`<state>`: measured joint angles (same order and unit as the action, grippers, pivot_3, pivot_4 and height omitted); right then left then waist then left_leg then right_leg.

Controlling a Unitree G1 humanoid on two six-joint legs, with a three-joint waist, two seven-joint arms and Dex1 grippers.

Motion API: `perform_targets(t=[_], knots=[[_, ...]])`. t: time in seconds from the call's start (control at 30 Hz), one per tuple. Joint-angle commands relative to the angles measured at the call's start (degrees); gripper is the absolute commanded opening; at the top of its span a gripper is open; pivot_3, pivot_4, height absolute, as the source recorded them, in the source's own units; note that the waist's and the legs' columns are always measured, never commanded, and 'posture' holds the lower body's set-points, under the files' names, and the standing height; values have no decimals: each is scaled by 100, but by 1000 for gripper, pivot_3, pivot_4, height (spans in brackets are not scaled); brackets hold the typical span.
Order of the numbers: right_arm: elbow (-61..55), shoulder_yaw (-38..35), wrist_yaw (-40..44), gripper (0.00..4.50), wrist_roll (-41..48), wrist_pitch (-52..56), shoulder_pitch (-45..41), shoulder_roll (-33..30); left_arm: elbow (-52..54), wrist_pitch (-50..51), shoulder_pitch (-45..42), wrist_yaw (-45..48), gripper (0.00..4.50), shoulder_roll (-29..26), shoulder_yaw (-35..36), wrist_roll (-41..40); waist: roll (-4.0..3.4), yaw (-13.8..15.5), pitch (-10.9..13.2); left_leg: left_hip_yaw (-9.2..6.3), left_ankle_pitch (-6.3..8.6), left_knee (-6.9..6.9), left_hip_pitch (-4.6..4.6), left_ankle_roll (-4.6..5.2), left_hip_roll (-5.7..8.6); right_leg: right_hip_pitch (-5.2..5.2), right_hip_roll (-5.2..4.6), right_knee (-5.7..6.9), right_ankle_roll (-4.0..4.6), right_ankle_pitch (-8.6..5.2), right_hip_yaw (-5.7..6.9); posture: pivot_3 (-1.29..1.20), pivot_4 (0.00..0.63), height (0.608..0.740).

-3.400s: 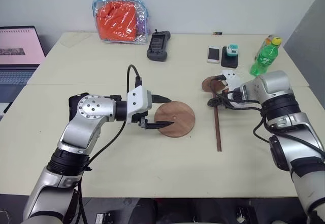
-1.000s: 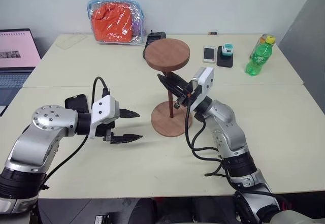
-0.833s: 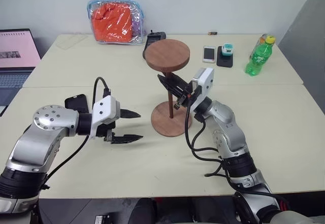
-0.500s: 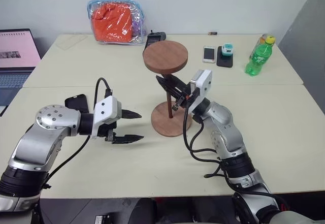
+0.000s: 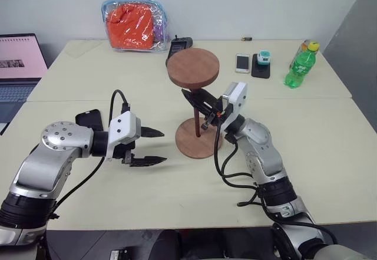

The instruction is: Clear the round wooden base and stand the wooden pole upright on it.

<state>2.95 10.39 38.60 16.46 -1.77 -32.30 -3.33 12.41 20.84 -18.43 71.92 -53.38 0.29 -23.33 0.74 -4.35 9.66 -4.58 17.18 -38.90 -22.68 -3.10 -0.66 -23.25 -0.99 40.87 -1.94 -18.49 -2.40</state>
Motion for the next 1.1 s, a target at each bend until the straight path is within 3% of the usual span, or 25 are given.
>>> perform_targets(t=[0.03,0.8,1.1], knots=[[-115,28,64,263,12,107,105,-48,17,-83,-86,19,3586,-31,44,24,0,2,0,0,0,0,0,0,0,0,0,-1,0,0,0,0,150,740],[765,42,-289,263,-388,311,154,-159,21,45,-208,-92,3586,35,99,-15,1,17,-20,2,1,0,26,3,1,20,0,6,0,0,-4,0,150,740],[747,117,-109,263,-437,349,512,-414,92,113,-172,-144,3586,43,130,-50,-2,174,-33,-5,7,36,193,11,2,207,19,-62,3,-7,3,0,150,740]])
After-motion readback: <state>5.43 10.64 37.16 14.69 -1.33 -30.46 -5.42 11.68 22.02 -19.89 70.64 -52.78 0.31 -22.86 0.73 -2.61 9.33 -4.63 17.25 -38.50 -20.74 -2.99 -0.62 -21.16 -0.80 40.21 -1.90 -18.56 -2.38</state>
